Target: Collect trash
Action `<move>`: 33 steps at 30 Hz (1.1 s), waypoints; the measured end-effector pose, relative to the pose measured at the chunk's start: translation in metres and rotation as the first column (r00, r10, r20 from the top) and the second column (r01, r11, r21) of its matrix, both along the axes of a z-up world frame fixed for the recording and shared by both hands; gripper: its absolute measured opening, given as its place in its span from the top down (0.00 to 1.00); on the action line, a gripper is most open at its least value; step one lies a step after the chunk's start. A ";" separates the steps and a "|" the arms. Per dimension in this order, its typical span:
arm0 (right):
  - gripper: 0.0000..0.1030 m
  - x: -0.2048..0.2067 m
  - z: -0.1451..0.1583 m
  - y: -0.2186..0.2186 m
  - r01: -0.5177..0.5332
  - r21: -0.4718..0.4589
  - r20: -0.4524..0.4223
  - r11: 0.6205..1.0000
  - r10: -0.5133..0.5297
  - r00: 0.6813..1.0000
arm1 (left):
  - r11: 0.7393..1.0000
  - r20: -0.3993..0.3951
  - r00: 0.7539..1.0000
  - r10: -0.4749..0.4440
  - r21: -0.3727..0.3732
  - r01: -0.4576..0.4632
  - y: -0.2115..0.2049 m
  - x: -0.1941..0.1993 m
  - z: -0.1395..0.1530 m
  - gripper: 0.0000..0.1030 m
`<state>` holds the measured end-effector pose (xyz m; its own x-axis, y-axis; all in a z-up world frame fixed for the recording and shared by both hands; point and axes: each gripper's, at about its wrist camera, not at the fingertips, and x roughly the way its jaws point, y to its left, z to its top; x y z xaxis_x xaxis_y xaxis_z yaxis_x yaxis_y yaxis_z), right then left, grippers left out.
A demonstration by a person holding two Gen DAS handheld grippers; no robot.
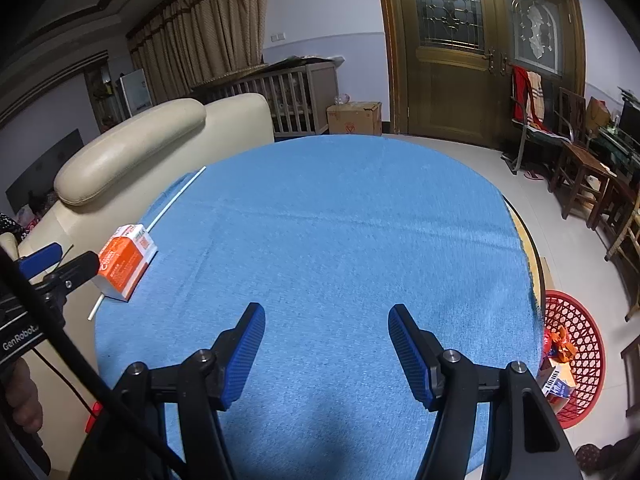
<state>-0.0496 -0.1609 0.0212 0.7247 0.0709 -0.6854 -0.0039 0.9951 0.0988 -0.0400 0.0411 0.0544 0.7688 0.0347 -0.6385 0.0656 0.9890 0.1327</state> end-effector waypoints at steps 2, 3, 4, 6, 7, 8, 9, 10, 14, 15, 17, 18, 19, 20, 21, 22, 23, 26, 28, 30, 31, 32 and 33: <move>0.34 0.002 -0.001 -0.001 0.001 0.001 -0.005 1.000 -0.001 1.000 | 1.000 -0.003 1.000 -0.002 0.003 0.002 -0.001 0.002 -0.001 0.27; 0.34 0.003 -0.003 -0.001 0.001 0.000 -0.008 1.000 -0.001 1.000 | 1.000 -0.005 1.000 -0.002 0.003 0.002 -0.002 0.002 -0.001 0.27; 0.34 0.004 -0.004 -0.001 0.001 -0.001 -0.010 1.000 -0.001 1.000 | 1.000 -0.007 1.000 -0.002 0.003 0.002 -0.002 0.004 -0.001 0.27; 0.34 0.006 -0.005 -0.001 0.001 -0.001 -0.015 1.000 -0.001 1.000 | 1.000 -0.010 1.000 -0.001 0.002 0.001 -0.002 0.006 -0.002 0.27; 0.34 0.007 -0.006 -0.002 0.001 -0.001 -0.017 1.000 -0.001 1.000 | 1.000 -0.012 1.000 0.000 0.002 0.000 -0.002 0.006 -0.003 0.27; 0.34 0.008 -0.007 -0.002 0.001 -0.002 -0.020 1.000 -0.001 1.000 | 1.000 -0.015 1.000 0.000 0.003 0.000 -0.002 0.007 -0.003 0.27; 0.34 0.009 -0.008 -0.001 0.001 -0.002 -0.021 1.000 -0.001 1.000 | 1.000 -0.016 1.000 0.000 0.004 0.000 -0.002 0.009 -0.004 0.27; 0.34 0.010 -0.009 -0.001 0.001 0.000 -0.024 1.000 -0.002 1.000 | 1.000 -0.019 1.000 0.001 0.006 -0.001 -0.003 0.010 -0.005 0.27; 0.34 0.015 -0.014 -0.002 0.004 0.004 -0.037 1.000 -0.003 0.999 | 1.000 -0.031 1.000 0.003 0.009 -0.002 -0.003 0.016 -0.008 0.27; 0.34 0.016 -0.015 -0.003 0.004 0.005 -0.040 1.000 -0.004 0.999 | 1.000 -0.033 0.999 0.003 0.009 -0.002 -0.003 0.017 -0.009 0.27; 0.34 0.019 -0.017 -0.004 0.006 0.005 -0.045 1.000 -0.005 0.999 | 1.000 -0.038 0.999 0.005 0.013 -0.005 -0.004 0.020 -0.011 0.27; 0.34 0.020 -0.018 -0.004 0.006 0.007 -0.048 1.000 -0.006 0.999 | 1.000 -0.041 0.999 0.006 0.013 -0.005 -0.004 0.021 -0.012 0.27; 0.34 0.020 -0.019 -0.004 0.007 0.008 -0.050 1.000 -0.007 0.999 | 1.000 -0.042 0.999 0.007 0.013 -0.006 -0.004 0.022 -0.012 0.27; 0.34 0.021 -0.020 -0.004 0.008 0.009 -0.052 1.000 -0.007 0.999 | 1.000 -0.043 0.999 0.008 0.014 -0.007 -0.004 0.022 -0.013 0.27; 0.34 0.022 -0.020 -0.004 0.008 0.009 -0.054 1.000 -0.008 0.998 | 1.000 -0.045 0.999 0.008 0.015 -0.007 -0.004 0.023 -0.013 0.27; 0.34 0.023 -0.021 -0.004 0.009 0.010 -0.056 1.000 -0.008 0.998 | 1.000 -0.046 0.999 0.008 0.016 -0.007 -0.005 0.023 -0.013 0.27; 0.34 0.024 -0.021 -0.004 0.009 0.012 -0.058 1.000 -0.008 0.998 | 1.000 -0.047 0.999 0.007 0.017 -0.007 -0.005 0.023 -0.014 0.27; 0.34 0.025 -0.023 -0.004 0.007 0.010 -0.061 1.000 -0.007 0.998 | 1.000 -0.050 0.999 0.008 0.019 -0.007 -0.005 0.024 -0.015 0.27; 0.34 0.025 -0.024 -0.003 0.006 0.010 -0.064 1.000 -0.005 0.998 | 1.000 -0.052 0.999 0.008 0.019 -0.007 -0.005 0.025 -0.016 0.27; 0.34 0.025 -0.025 -0.003 0.006 0.009 -0.066 1.000 -0.005 0.998 | 1.000 -0.053 0.999 0.007 0.018 -0.006 -0.004 0.026 -0.016 0.27; 0.34 0.026 -0.025 -0.003 0.007 0.009 -0.066 1.000 -0.006 0.998 | 1.000 -0.053 0.999 0.007 0.018 -0.006 -0.004 0.026 -0.016 0.27; 0.34 0.026 -0.025 -0.004 0.007 0.010 -0.067 1.000 -0.007 0.998 | 1.000 -0.054 0.999 0.007 0.019 -0.006 -0.005 0.026 -0.017 0.27; 0.34 0.027 -0.026 -0.004 0.009 0.012 -0.067 1.000 -0.008 0.998 | 1.000 -0.056 0.998 0.006 0.018 -0.005 -0.005 0.026 -0.017 0.27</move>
<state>-0.0231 -0.1645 -0.0044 0.6777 0.0735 -0.7316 0.0115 0.9938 0.1105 -0.0138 0.0360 0.0374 0.7319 0.0511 -0.6795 0.0676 0.9868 0.1470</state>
